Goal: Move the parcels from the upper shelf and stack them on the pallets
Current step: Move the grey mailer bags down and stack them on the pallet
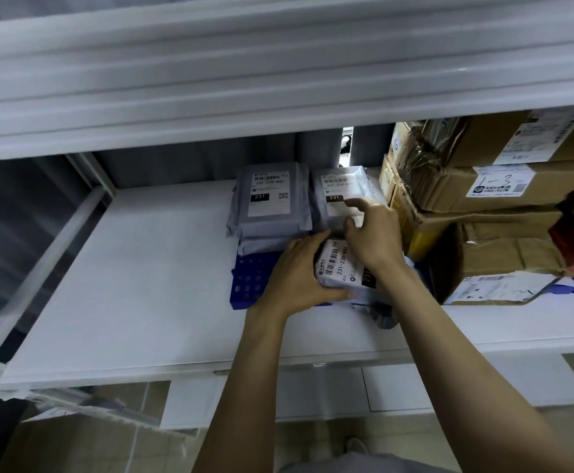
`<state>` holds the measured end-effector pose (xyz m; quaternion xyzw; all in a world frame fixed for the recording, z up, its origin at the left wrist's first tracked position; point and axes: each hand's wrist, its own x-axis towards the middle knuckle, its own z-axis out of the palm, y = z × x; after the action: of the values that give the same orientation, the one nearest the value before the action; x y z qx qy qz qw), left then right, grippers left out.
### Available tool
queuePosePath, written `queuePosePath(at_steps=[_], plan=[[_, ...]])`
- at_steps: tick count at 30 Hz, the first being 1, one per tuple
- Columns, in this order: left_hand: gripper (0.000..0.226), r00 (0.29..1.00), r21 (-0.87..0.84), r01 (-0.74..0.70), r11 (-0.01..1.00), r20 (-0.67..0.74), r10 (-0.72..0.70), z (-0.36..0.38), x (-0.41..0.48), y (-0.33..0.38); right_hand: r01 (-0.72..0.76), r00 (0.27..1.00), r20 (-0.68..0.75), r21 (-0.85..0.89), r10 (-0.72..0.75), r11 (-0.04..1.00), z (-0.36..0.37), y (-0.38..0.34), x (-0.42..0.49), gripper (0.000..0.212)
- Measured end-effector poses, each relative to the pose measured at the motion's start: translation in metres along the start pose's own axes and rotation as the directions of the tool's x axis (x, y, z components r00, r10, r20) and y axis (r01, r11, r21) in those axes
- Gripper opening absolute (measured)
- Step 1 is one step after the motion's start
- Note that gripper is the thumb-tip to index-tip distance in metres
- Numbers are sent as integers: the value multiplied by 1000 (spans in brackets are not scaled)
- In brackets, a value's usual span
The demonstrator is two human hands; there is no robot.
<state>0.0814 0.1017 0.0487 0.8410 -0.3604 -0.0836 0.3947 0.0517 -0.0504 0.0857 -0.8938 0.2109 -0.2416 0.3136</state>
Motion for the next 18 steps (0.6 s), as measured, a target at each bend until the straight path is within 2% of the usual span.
queuePosePath(at_steps=[3,7,10,13,15,18], plan=[[103,997,34,4,999,80,-7,5,3,-6,0,999,46,-25,1,1000,-6,7,-3,34],[94,994,-99,56,993,101,-46,6,-2,-24,-23,991,134,5,22,1000,-8,10,-11,29],[76,996,-110,68,992,69,-60,4,-9,-34,-13,968,250,65,-4,998,-10,8,-18,52],[56,996,-103,71,992,58,-66,1,-12,-34,142,915,396,-134,-78,981,-15,5,-23,83],[45,994,-74,88,993,77,-82,-1,-14,-34,250,882,458,-253,-112,935,-20,1,-25,92],[27,992,-60,109,992,72,-105,0,-18,-36,306,862,493,-325,-116,895,-24,-4,-27,94]])
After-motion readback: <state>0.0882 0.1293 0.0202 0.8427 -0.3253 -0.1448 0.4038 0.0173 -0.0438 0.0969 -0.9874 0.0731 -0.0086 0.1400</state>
